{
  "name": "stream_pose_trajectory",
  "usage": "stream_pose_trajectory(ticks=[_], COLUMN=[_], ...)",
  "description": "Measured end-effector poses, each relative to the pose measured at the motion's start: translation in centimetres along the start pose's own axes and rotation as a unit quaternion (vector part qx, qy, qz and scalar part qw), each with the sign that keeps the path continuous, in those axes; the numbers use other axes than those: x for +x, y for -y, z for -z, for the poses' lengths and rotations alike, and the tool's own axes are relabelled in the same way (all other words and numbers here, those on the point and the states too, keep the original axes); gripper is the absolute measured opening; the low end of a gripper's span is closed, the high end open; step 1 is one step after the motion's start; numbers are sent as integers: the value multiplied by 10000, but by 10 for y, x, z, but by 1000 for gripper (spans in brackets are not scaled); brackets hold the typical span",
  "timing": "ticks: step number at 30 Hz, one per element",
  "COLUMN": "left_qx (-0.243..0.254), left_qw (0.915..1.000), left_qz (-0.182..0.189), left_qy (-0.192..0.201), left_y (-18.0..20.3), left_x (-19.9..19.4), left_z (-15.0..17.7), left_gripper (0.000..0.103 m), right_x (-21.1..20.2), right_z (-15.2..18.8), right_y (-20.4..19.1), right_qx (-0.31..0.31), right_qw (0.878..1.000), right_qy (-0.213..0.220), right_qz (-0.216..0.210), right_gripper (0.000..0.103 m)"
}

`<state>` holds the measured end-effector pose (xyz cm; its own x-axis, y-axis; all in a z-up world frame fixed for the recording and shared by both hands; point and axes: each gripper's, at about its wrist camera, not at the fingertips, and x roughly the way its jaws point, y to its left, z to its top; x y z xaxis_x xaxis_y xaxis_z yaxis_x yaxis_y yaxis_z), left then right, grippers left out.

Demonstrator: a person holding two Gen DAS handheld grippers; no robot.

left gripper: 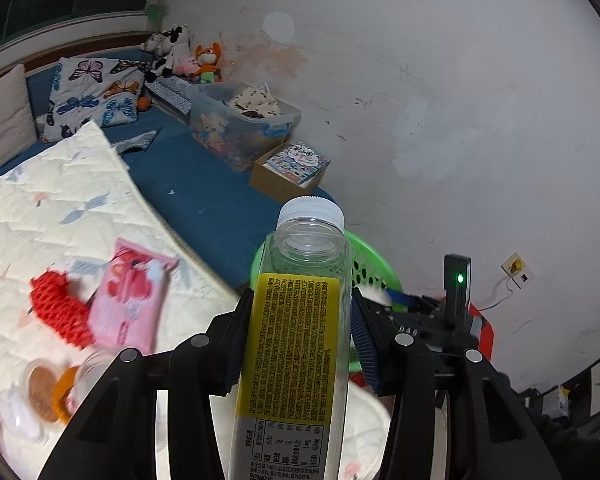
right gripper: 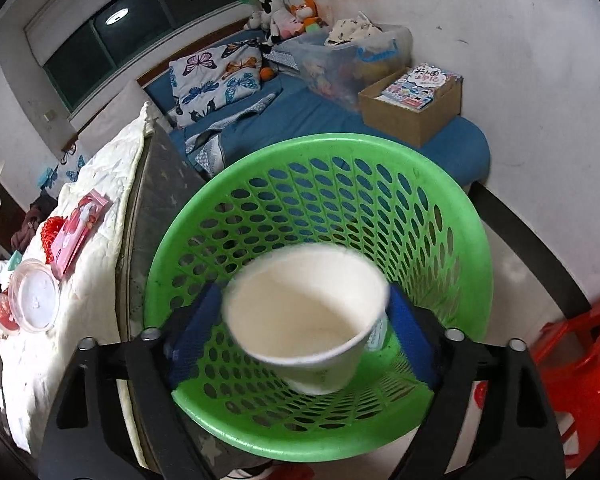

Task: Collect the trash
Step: 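Carry the paper cup and bottle to the green basket and release both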

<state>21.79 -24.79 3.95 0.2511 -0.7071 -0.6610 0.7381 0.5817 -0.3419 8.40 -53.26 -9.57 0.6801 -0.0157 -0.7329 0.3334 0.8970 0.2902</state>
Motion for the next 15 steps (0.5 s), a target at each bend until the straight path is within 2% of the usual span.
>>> stream_pose_trajectory(ticks=[10, 15], left_qx=[173, 319], left_qw=[9992, 9970], left_qz=[148, 229], left_qy=[-319, -662], left_y=[32, 53], left_x=[56, 95], left_z=[-22, -27], left_gripper=[45, 45], right_x=[-40, -67], right_z=[7, 13], right_y=[11, 20], right_qx=[108, 280], right_qw=[9994, 9979], right_qy=[326, 560], right_qz=[-99, -178], right_gripper=[85, 87])
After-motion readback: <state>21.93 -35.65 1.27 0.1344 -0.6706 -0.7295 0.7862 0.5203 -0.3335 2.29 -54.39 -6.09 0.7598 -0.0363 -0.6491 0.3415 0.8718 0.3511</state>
